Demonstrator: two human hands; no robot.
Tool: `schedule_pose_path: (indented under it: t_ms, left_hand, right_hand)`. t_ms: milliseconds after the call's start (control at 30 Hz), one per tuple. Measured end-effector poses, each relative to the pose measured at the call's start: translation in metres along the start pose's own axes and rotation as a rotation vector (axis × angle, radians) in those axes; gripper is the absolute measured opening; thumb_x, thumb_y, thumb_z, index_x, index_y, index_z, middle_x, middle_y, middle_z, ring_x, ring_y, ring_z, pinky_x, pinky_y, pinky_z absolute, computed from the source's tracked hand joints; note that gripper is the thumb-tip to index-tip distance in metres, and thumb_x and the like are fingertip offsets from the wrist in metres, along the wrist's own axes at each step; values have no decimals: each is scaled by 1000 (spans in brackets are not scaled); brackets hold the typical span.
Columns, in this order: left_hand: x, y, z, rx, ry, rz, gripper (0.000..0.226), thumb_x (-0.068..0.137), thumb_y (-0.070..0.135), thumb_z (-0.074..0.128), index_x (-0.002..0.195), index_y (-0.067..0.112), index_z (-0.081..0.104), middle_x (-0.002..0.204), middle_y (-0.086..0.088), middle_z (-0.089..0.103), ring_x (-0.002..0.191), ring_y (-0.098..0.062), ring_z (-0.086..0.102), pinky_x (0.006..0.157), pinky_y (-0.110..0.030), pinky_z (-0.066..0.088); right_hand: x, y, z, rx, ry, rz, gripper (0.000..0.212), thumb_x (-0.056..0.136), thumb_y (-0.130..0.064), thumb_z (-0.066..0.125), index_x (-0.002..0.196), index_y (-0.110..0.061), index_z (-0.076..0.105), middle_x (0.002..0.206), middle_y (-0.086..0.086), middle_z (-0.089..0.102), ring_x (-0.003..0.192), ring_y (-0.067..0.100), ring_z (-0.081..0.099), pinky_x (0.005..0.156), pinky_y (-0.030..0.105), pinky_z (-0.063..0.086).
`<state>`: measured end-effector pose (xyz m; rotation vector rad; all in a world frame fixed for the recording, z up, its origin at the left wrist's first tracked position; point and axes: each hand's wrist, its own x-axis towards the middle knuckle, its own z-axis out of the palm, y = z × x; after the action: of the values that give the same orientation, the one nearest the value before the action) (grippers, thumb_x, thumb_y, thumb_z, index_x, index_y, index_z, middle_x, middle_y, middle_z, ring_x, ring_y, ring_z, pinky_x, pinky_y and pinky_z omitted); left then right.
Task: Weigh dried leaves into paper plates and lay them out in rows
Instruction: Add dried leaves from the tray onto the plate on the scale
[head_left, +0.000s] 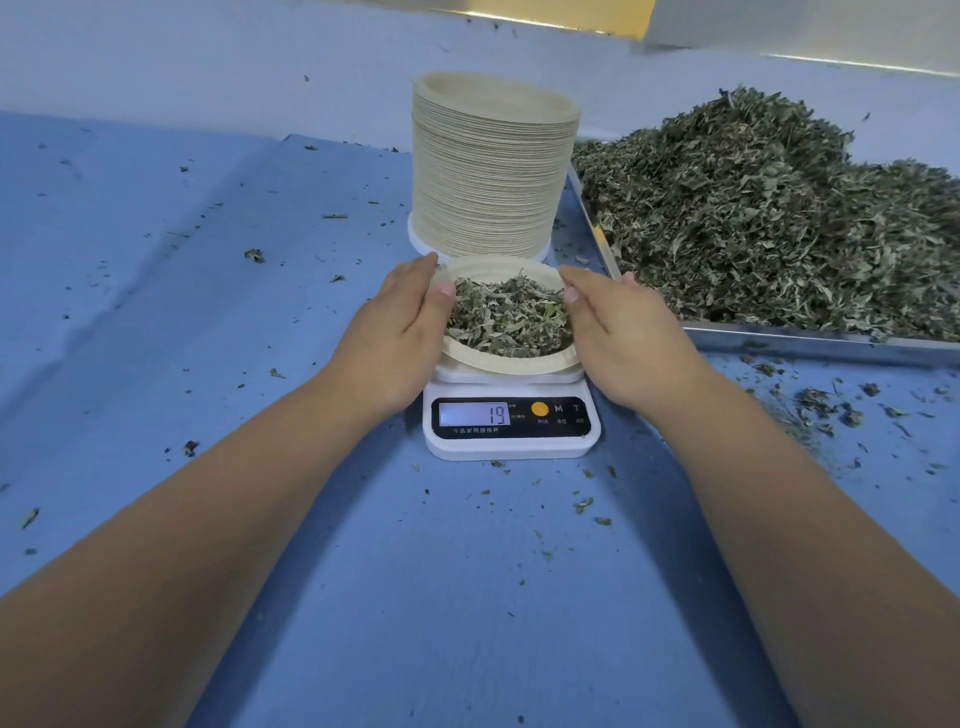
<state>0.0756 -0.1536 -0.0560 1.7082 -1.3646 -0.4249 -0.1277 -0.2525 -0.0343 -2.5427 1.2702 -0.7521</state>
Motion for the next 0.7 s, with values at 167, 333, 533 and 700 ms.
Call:
schedule_pose_path:
  t_ms: [167, 333, 533, 700]
  left_hand:
    - [3, -5, -1, -102, 81, -98, 50, 109, 49, 35, 157, 35, 36, 137, 32, 39, 119, 18, 28, 84, 6, 15]
    - [6, -7, -3, -121, 115, -127, 46, 110, 46, 34, 152, 34, 46, 126, 39, 41, 107, 29, 34, 78, 13, 17]
    - [8, -10, -5, -110, 78, -122, 46, 109, 46, 31, 144, 24, 53, 142, 20, 54, 132, 0, 43, 99, -5, 26]
    - [9, -9, -4, -84, 39, -129, 52, 110, 43, 30, 136, 0, 44, 149, -16, 47, 140, -32, 40, 119, -48, 29]
  right_hand:
    - [1, 3, -3, 26, 117, 36, 38, 107, -24, 38, 137, -11, 58, 93, 13, 73, 93, 37, 64, 123, 46, 24]
    - [2, 7, -3, -13, 100, 60, 35, 107, -22, 38, 130, -9, 61, 94, 17, 73, 92, 41, 63, 123, 43, 15]
    - [1, 11, -4, -7, 91, 72, 37, 106, -25, 38, 133, -10, 60, 103, 19, 72, 98, 42, 62, 120, 51, 28]
    - [3, 11, -3, -20, 100, 70, 34, 106, -24, 39, 127, -11, 63, 93, 16, 73, 93, 40, 63, 123, 47, 19]
